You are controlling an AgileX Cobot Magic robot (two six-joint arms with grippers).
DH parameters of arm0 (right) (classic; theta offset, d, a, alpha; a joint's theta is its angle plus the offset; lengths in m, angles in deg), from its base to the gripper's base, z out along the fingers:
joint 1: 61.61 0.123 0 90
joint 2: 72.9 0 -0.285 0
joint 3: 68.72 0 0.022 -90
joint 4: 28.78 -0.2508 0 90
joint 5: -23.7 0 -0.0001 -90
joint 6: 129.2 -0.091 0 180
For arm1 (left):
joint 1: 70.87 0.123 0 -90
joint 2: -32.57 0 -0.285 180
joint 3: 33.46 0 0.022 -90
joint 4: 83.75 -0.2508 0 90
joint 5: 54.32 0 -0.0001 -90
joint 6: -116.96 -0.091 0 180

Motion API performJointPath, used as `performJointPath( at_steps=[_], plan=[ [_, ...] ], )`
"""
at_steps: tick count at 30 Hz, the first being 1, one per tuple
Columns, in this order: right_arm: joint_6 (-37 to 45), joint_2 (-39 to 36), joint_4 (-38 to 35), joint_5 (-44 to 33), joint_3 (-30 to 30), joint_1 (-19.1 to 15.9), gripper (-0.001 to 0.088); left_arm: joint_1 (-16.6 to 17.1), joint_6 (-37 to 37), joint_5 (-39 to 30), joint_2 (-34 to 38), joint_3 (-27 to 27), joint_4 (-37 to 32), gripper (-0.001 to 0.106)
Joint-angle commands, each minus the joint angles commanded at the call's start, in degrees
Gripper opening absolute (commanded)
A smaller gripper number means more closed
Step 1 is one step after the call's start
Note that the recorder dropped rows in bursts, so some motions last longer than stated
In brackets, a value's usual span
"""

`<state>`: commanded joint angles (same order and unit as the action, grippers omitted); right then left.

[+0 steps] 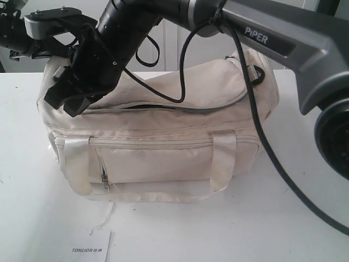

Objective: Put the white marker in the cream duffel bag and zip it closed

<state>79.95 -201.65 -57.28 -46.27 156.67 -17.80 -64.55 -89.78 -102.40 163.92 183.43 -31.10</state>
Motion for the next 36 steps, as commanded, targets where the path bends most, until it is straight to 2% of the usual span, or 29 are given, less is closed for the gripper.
performJointPath(
  at_steps=[36],
  plan=[
    [-4.27, 0.47, 0.95, 0.0, -0.09, 0.35, 0.0, 0.37, -0.12, -0.58, 0.0, 0.0, 0.0, 0.0]
  ],
)
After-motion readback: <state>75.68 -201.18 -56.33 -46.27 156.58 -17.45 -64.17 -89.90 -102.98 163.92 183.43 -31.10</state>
